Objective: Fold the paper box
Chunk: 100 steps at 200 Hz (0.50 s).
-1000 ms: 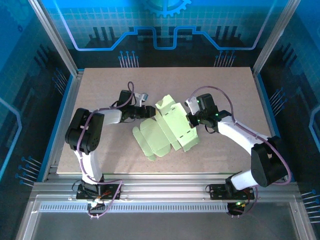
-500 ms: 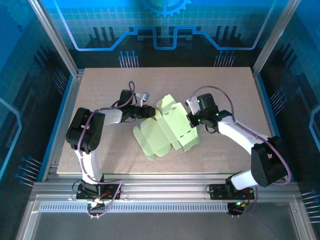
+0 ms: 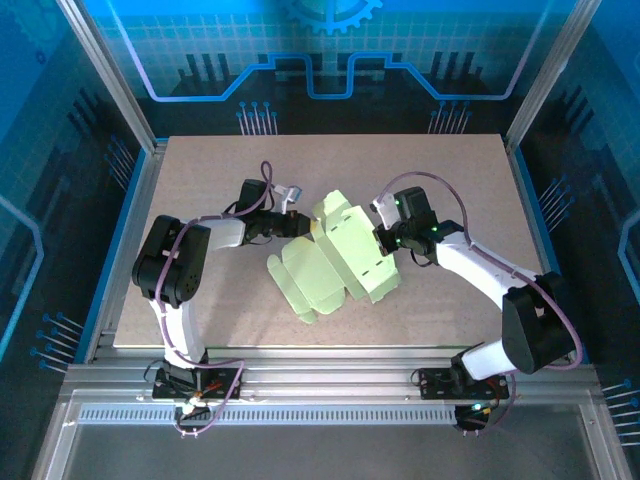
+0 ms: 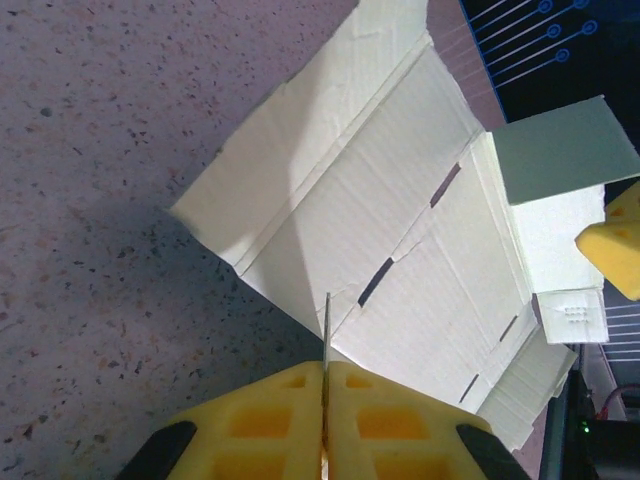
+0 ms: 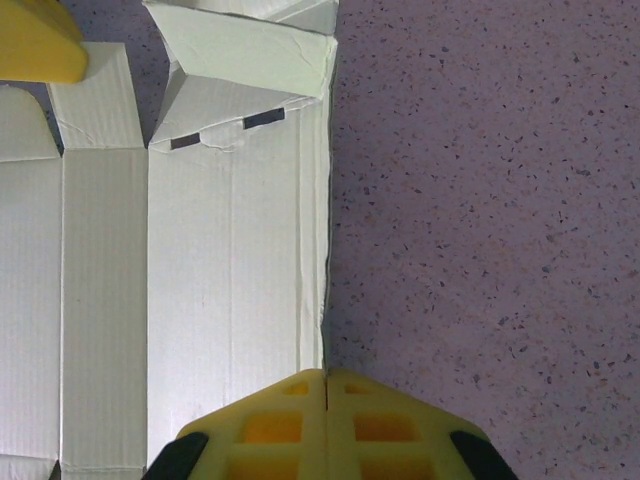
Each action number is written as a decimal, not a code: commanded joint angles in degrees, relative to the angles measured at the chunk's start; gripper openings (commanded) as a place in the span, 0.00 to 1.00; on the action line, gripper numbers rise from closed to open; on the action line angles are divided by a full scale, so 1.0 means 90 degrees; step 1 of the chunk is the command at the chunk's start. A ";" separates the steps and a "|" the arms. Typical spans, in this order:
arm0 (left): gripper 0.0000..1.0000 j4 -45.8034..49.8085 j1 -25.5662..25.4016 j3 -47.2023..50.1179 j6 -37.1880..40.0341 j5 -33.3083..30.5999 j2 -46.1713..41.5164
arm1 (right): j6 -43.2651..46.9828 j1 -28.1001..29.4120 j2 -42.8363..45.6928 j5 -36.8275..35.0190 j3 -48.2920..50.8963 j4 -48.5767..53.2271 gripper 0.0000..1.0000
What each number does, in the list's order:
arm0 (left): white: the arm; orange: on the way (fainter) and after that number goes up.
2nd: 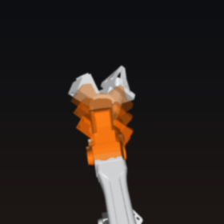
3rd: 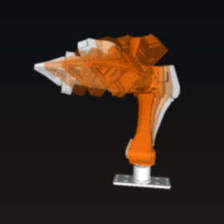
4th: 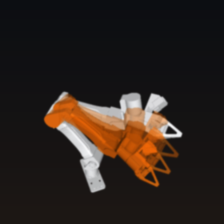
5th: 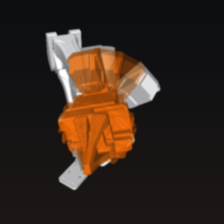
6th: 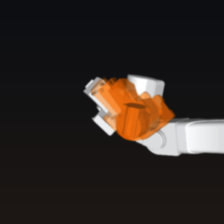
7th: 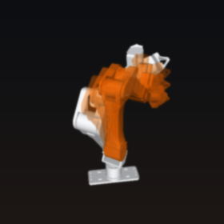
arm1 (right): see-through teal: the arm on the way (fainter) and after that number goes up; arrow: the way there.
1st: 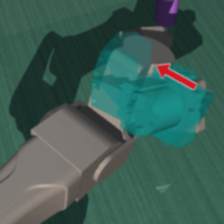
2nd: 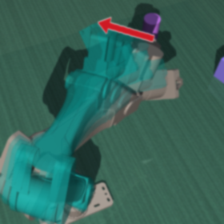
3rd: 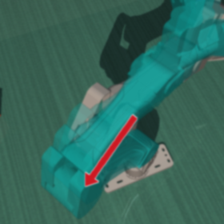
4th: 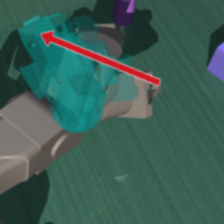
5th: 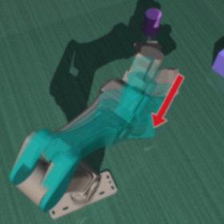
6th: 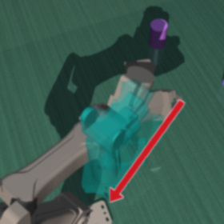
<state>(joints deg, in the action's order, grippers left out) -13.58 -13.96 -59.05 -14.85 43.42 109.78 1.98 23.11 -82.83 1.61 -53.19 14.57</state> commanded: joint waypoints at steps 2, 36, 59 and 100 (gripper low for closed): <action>0.08 -0.0154 -0.0041 0.0076 0.0250 0.0338 -0.0253 | -0.0036 -0.0088 0.0043 0.0173 -0.0008 0.0081 0.00; 0.09 0.0045 -0.0132 0.0125 0.0566 0.0033 -0.0413 | -0.0114 -0.0061 0.0062 0.0072 -0.0053 0.0135 0.00; 0.11 0.0272 -0.0362 0.0241 0.1246 -0.0528 -0.0661 | -0.0180 0.0060 0.0101 -0.0107 -0.0106 0.0175 0.00; 0.11 0.0263 -0.0952 0.0655 0.2580 -0.1755 -0.1154 | -0.0240 0.0166 -0.0003 -0.0432 -0.0286 0.0332 0.00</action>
<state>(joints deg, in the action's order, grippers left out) -11.73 -19.46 -55.81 -1.56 34.59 102.94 1.04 23.59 -82.83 -0.97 -53.36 16.51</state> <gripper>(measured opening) 0.117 0.060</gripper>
